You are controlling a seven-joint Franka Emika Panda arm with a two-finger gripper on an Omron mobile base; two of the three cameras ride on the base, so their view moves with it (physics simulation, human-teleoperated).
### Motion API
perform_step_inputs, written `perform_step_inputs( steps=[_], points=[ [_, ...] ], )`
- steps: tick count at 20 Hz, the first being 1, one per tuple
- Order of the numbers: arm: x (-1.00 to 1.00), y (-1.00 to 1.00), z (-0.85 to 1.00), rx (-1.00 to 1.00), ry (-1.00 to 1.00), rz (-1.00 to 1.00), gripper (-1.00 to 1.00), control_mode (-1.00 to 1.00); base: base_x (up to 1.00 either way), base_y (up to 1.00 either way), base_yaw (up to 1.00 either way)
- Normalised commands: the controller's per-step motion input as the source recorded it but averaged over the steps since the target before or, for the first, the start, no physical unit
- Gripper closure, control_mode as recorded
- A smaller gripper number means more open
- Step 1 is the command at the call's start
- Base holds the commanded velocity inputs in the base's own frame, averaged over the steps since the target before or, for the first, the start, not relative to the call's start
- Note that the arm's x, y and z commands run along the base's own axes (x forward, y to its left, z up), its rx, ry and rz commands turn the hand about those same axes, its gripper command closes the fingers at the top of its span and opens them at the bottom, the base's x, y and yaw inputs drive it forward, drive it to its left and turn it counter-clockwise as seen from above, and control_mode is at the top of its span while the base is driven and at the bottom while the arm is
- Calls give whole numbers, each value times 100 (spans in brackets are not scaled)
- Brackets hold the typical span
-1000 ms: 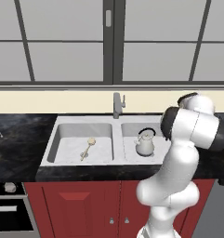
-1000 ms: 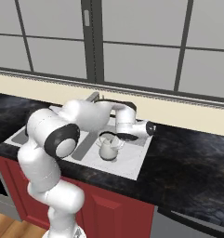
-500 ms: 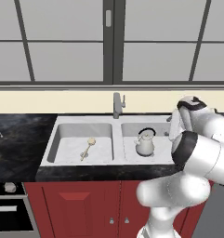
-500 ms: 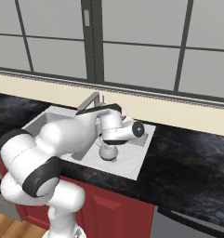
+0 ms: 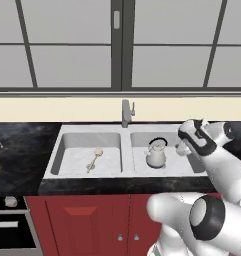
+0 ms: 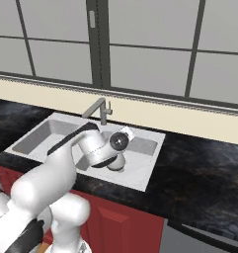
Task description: Open the cabinet, pick the kettle from the cabinet, and place it in the sink.
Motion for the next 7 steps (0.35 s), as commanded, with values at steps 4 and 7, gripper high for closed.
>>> perform_step_inputs(
  steps=[4, 7],
  points=[
    [-43, 3, 35, 0, 11, -24, -100, -100, 0, 0, 0],
    [-48, 0, 36, 1, 7, -20, -100, -100, 0, 0, 0]
  ],
)
